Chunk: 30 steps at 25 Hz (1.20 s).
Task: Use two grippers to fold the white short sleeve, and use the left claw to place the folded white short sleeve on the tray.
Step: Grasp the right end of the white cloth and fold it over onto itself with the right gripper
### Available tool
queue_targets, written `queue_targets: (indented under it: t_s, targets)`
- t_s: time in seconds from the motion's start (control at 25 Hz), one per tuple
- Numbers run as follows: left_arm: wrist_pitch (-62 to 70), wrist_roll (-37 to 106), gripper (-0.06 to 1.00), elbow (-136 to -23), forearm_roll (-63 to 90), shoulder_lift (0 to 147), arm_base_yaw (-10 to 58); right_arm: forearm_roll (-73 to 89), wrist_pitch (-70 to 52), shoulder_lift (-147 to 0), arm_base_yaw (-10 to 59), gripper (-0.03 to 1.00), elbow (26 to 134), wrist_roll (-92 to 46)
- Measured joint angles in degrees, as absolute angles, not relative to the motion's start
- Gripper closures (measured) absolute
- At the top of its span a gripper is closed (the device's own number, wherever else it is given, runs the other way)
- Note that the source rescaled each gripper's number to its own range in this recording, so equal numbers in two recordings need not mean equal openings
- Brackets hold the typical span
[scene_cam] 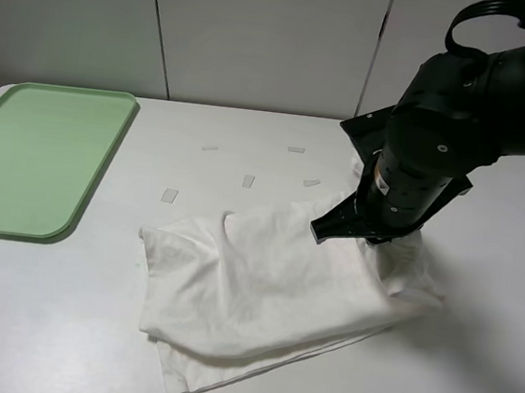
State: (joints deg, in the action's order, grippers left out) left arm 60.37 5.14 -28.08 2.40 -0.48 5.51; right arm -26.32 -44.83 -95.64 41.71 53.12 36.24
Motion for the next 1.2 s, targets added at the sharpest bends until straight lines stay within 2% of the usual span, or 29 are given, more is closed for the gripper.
queue_targets:
  t_s: [0.4, 0.52, 0.56, 0.68, 0.76, 1.2]
  targets:
    - [60.37, 5.14, -0.06, -28.08, 2.4, -0.48, 5.51, -23.07, -41.59, -96.65, 44.17, 0.83, 53.18, 32.82]
    - [60.37, 5.14, -0.06, -28.08, 2.4, -0.48, 5.51, -22.59, -39.41, -99.52, 44.17, 0.65, 53.18, 32.58]
    - [60.37, 5.14, -0.06, -28.08, 2.4, -0.48, 5.51, -22.59, -39.41, -99.52, 44.17, 0.65, 53.18, 32.58]
    - [60.37, 5.14, -0.06, -28.08, 2.34, -0.48, 5.51, -23.63, -38.74, -100.86, 44.17, 0.34, 53.18, 31.06]
    - [60.37, 5.14, -0.06, -28.08, 2.34, -0.48, 5.51, -26.78, -39.22, -101.21, 44.17, 0.2, 53.18, 30.03]
    - [60.37, 5.14, -0.05, -28.08, -1.87, -0.48, 5.51, -28.64, -41.26, -98.17, 42.9, 0.17, 53.18, 29.78]
